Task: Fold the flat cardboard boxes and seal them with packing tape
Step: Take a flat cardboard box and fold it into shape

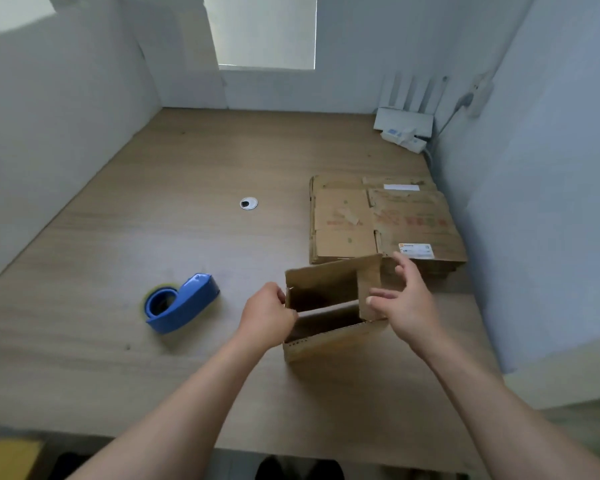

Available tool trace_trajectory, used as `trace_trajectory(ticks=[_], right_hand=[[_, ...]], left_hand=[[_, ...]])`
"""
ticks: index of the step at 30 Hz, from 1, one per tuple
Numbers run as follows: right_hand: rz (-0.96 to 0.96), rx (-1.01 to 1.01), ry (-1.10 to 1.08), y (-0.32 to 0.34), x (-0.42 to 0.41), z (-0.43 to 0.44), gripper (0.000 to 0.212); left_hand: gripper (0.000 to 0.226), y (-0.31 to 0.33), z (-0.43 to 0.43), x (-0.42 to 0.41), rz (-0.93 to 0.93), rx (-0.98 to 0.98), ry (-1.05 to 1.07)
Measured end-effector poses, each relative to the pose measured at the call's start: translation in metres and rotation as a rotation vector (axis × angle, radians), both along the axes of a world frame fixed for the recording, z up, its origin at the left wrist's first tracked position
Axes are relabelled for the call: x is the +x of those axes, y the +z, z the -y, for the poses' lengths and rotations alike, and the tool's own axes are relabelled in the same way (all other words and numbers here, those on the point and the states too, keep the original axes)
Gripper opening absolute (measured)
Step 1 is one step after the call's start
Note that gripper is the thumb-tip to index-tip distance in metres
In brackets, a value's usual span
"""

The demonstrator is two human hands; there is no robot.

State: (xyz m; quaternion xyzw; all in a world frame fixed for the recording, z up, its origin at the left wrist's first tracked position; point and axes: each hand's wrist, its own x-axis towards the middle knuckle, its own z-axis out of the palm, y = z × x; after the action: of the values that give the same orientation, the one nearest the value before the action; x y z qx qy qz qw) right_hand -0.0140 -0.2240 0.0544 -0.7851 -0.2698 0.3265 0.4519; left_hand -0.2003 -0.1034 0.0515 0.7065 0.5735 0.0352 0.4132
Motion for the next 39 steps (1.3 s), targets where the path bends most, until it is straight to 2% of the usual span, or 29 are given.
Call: trace_trajectory(ticks=[2,4,6,8,11,12,14,17,18,20,22,24,26,28,29,31,33,36,37,39], right_hand=[[-0.093,0.044,0.028,-0.011,-0.007,0.003,0.085],[-0.124,0.048,0.109,-0.016,-0.012,0.004,0.08],[-0.125,0.034,0.182,-0.018,-0.016,0.002,0.085],[-0.049,-0.002,0.201,-0.02,-0.019,-0.002,0.08],[0.127,-0.051,0.089,-0.023,-0.022,-0.005,0.073],[0.179,-0.078,0.061,-0.023,-0.024,-0.005,0.075],[0.313,-0.155,0.059,-0.021,-0.03,-0.008,0.081],[0.576,-0.283,0.074,-0.02,-0.041,-0.019,0.099],[0.631,-0.316,0.058,-0.023,-0.041,-0.021,0.107],[0.578,-0.324,0.043,-0.027,-0.037,-0.028,0.121],[0.395,-0.276,0.073,-0.03,-0.029,-0.033,0.125],[0.285,-0.208,0.131,-0.036,-0.021,-0.035,0.109],[0.251,-0.136,0.17,-0.046,-0.016,-0.034,0.066],[0.202,-0.066,0.135,-0.055,-0.015,-0.03,0.02],[0.178,-0.033,0.1,-0.059,-0.014,-0.029,0.015],[0.187,-0.002,0.043,-0.067,-0.012,-0.032,0.026],[0.243,-0.027,0.019,-0.075,-0.01,-0.036,0.028],[0.243,-0.084,-0.067,-0.082,-0.009,-0.039,0.034],[0.213,-0.078,-0.086,-0.082,-0.008,-0.039,0.038],[0.122,-0.068,-0.058,-0.085,-0.003,-0.04,0.06]], left_hand=[[0.034,-0.007,-0.004,-0.01,0.128,-0.023,-0.001],[0.057,-0.009,-0.008,-0.019,0.222,-0.062,-0.148],[0.072,-0.013,-0.01,-0.026,0.147,-0.044,-0.367],[0.064,-0.022,-0.012,-0.029,0.046,0.078,-0.501],[0.026,-0.035,-0.015,-0.033,0.164,0.212,-0.35],[0.026,-0.038,-0.015,-0.033,0.205,0.246,-0.281],[0.046,-0.045,-0.016,-0.032,0.217,0.306,-0.177],[0.107,-0.053,-0.016,-0.028,0.154,0.326,-0.101],[0.119,-0.055,-0.018,-0.026,0.158,0.296,-0.112],[0.126,-0.058,-0.024,-0.025,0.199,0.216,-0.167],[0.116,-0.061,-0.033,-0.025,0.217,0.142,-0.233],[0.081,-0.063,-0.04,-0.027,0.232,0.098,-0.265],[0.042,-0.065,-0.042,-0.031,0.264,0.078,-0.276],[0.028,-0.068,-0.038,-0.033,0.275,0.065,-0.271],[0.025,-0.071,-0.037,-0.032,0.289,0.058,-0.246],[0.022,-0.076,-0.033,-0.029,0.342,0.061,-0.17],[0.018,-0.081,-0.027,-0.022,0.36,0.112,-0.084],[0.02,-0.08,-0.018,-0.01,0.271,0.177,0.058],[0.023,-0.078,-0.016,-0.008,0.264,0.146,0.11],[0.044,-0.079,-0.015,-0.007,0.28,0.055,0.169]])
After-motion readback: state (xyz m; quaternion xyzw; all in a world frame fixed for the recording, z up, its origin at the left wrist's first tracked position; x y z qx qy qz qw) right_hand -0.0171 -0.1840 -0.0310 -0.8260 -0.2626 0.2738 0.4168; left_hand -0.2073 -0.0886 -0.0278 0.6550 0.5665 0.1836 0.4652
